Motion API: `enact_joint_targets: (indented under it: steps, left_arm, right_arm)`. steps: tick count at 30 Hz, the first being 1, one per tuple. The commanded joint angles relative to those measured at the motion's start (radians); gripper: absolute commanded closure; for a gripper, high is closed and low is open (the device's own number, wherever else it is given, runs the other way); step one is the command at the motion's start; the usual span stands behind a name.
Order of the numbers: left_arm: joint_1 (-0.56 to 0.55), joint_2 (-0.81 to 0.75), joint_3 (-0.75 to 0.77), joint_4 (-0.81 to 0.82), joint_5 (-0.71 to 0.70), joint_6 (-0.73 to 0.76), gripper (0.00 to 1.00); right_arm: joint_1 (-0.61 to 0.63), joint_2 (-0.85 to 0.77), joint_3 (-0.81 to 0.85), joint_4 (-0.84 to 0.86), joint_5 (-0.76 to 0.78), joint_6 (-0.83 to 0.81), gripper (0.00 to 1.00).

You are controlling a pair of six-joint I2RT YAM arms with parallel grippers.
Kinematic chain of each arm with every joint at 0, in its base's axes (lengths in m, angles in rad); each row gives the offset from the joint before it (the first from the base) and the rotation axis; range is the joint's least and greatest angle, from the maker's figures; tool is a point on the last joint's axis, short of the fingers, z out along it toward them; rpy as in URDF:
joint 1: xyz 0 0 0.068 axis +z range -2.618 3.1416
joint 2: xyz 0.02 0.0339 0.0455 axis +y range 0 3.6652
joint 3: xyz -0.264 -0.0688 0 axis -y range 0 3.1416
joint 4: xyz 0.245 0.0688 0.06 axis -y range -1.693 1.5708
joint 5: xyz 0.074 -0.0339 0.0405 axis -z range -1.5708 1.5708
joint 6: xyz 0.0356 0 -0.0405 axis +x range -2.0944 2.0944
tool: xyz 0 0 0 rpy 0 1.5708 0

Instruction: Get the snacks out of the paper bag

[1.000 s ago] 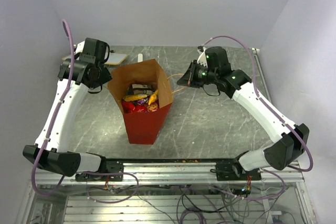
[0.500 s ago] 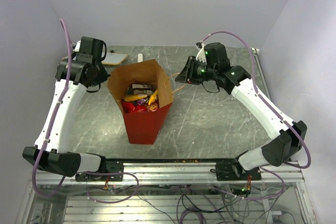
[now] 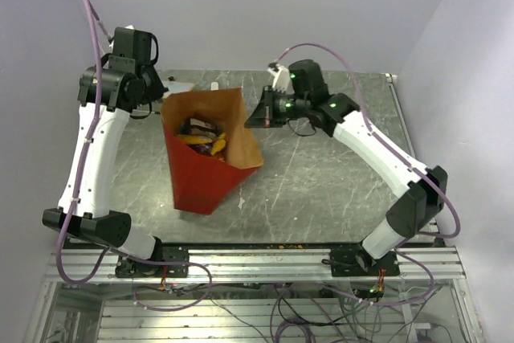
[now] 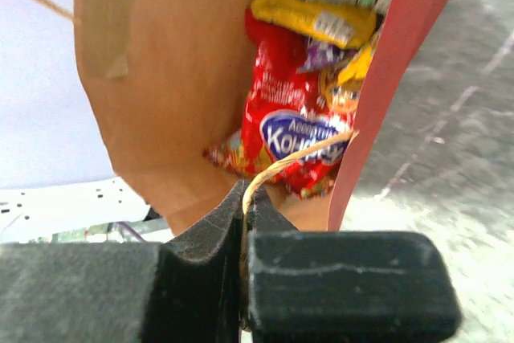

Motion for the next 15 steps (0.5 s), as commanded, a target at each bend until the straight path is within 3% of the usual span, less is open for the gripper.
enact_joint_targets:
  steps: [1,5,10,15]
  left_arm:
    - [0.023,-0.004,0.153,0.11,-0.075,0.081,0.93]
    - [0.024,-0.029,0.118,0.181,0.004,0.123,0.93]
    - [0.024,-0.123,-0.121,0.358,0.328,0.098,0.93]
    - [0.024,-0.201,-0.287,0.485,0.499,0.017,0.93]
  right_arm:
    - [0.072,0.057,0.038,0.148,-0.075,0.051,1.0]
    - [0.081,0.081,-0.027,0.235,-0.1,0.112,1.0]
    - [0.084,0.042,-0.175,0.216,-0.099,0.061,1.0]
    - [0.084,0.003,-0.264,0.171,-0.096,0.021,1.0]
